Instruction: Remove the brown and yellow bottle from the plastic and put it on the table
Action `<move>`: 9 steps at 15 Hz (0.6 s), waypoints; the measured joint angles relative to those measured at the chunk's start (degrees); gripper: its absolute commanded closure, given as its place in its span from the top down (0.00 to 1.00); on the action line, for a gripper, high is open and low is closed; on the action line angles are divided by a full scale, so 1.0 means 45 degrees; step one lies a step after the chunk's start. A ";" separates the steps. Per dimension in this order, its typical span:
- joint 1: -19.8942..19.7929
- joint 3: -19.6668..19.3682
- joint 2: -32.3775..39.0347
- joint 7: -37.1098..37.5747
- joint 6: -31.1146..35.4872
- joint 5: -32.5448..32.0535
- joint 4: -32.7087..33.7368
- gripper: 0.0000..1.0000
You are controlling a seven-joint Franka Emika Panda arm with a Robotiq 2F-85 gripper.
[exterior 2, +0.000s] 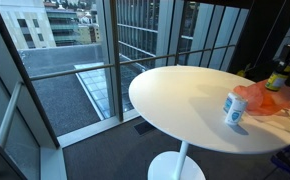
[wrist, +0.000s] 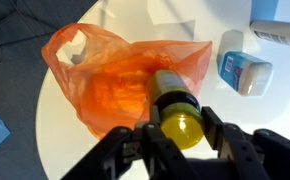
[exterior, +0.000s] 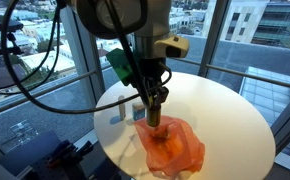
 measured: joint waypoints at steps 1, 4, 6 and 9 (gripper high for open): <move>0.0109 0.0088 -0.0160 0.0000 0.0003 0.0008 0.0001 0.20; 0.0427 0.0318 -0.0407 0.0001 0.0029 0.0082 0.0070 0.20; 0.0642 0.0425 -0.0393 0.0001 0.0072 0.0228 0.0142 0.20; 0.0872 0.0581 -0.0212 0.0002 0.0466 0.0274 0.0164 0.20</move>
